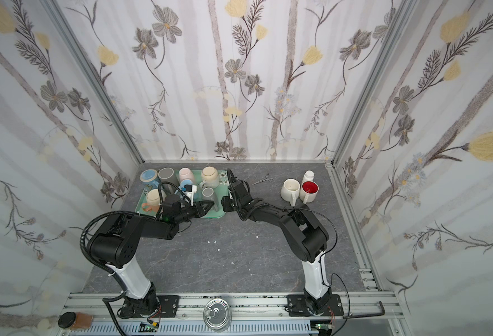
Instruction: Turn the mug right side up
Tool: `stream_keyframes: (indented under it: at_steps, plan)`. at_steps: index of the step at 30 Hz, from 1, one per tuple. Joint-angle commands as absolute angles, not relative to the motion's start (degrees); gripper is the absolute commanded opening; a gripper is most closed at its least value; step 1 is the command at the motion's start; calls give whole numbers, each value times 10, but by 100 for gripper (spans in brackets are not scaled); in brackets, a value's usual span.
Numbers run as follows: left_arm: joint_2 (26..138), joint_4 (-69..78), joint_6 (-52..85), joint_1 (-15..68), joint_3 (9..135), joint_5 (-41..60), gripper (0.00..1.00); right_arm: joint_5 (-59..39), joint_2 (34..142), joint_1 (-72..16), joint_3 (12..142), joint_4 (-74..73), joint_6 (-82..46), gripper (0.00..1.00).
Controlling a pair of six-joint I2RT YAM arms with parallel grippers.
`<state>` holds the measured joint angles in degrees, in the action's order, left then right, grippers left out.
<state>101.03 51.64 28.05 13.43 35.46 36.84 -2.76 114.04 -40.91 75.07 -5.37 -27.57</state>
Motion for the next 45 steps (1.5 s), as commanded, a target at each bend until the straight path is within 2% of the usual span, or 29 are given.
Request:
stream_keyframes:
  at_steps: [1, 3, 5, 7, 8, 11, 17, 22, 25, 33, 45]
  plan:
    - [984, 498, 261, 131, 353, 349, 35, -51, 1156, -408, 776, -44, -277, 50]
    - [965, 437, 257, 131, 367, 313, 35, -62, 1173, -408, 803, -32, -272, 48]
    - [955, 376, 254, 130, 386, 286, 35, -76, 1193, -406, 829, -22, -270, 40]
    - [942, 314, 262, 128, 401, 242, 36, -93, 1216, -407, 860, -12, -270, 24]
    - [936, 294, 267, 128, 404, 228, 38, -101, 1226, -407, 872, -6, -270, 19]
    - [918, 253, 284, 122, 406, 199, 41, -119, 1242, -413, 894, 1, -277, 11]
    - [894, 177, 270, 122, 429, 171, 45, -146, 1246, -438, 896, -26, -287, 12]
    - [856, 106, 259, 127, 450, 107, 46, -184, 1252, -453, 905, -27, -308, 12]
    - [852, 53, 223, 140, 486, 78, 46, -150, 1231, -453, 884, -18, -306, 13]
    - [888, -73, 167, 201, 550, 7, 45, -135, 1157, -435, 777, -62, -338, 16]
    - [973, -120, 149, 222, 615, -22, 44, -129, 1110, -430, 704, -83, -345, 16]
